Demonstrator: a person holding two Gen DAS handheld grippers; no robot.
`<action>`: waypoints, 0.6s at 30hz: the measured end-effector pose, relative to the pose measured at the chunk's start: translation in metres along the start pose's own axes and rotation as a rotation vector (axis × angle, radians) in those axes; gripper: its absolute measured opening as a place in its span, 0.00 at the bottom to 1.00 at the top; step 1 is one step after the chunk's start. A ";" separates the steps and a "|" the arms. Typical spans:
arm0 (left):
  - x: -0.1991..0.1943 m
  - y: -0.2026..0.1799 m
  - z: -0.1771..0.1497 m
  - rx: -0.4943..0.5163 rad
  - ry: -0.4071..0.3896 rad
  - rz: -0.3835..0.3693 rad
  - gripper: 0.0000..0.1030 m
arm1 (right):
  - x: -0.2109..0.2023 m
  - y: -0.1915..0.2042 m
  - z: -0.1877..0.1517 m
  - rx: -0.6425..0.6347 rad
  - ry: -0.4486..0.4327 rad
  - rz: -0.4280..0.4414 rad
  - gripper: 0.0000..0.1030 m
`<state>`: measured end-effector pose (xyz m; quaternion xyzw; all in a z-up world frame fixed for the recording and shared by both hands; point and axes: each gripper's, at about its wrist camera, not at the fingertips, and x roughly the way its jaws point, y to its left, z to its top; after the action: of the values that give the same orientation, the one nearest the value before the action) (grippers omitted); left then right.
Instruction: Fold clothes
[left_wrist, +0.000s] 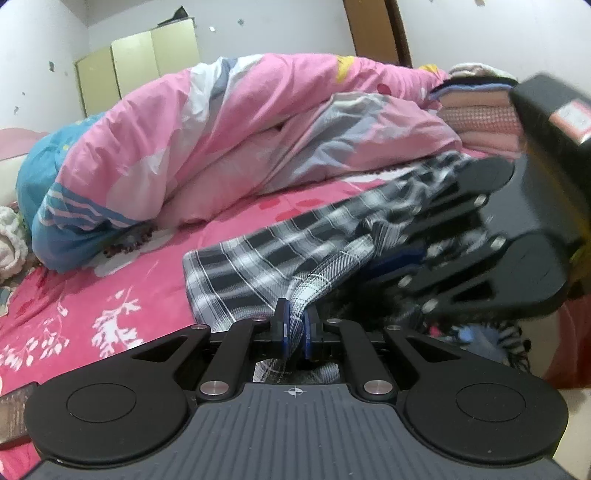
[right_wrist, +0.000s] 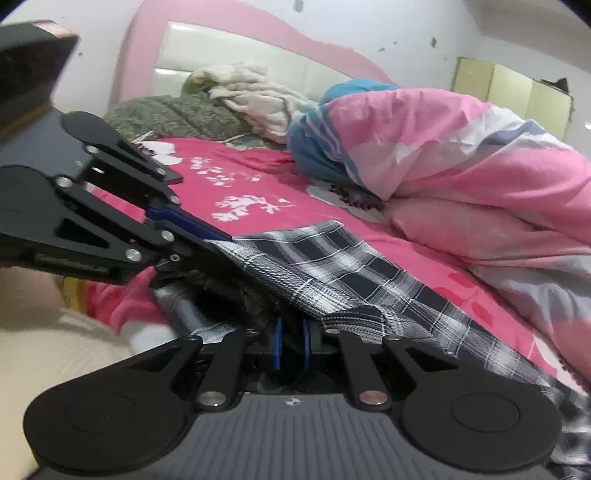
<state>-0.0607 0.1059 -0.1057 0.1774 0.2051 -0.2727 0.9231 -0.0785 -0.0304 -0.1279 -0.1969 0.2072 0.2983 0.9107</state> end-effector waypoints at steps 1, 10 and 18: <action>0.001 -0.001 -0.001 0.009 0.008 -0.004 0.06 | -0.006 -0.004 -0.001 0.006 -0.001 0.036 0.21; 0.004 -0.003 -0.004 0.088 0.047 -0.026 0.06 | -0.023 -0.045 -0.004 -0.068 -0.027 0.071 0.60; 0.004 -0.002 -0.007 0.169 0.087 -0.037 0.06 | -0.009 -0.045 -0.014 -0.107 0.022 0.068 0.09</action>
<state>-0.0607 0.1053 -0.1138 0.2625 0.2244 -0.2978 0.8900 -0.0608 -0.0745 -0.1244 -0.2416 0.2073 0.3376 0.8858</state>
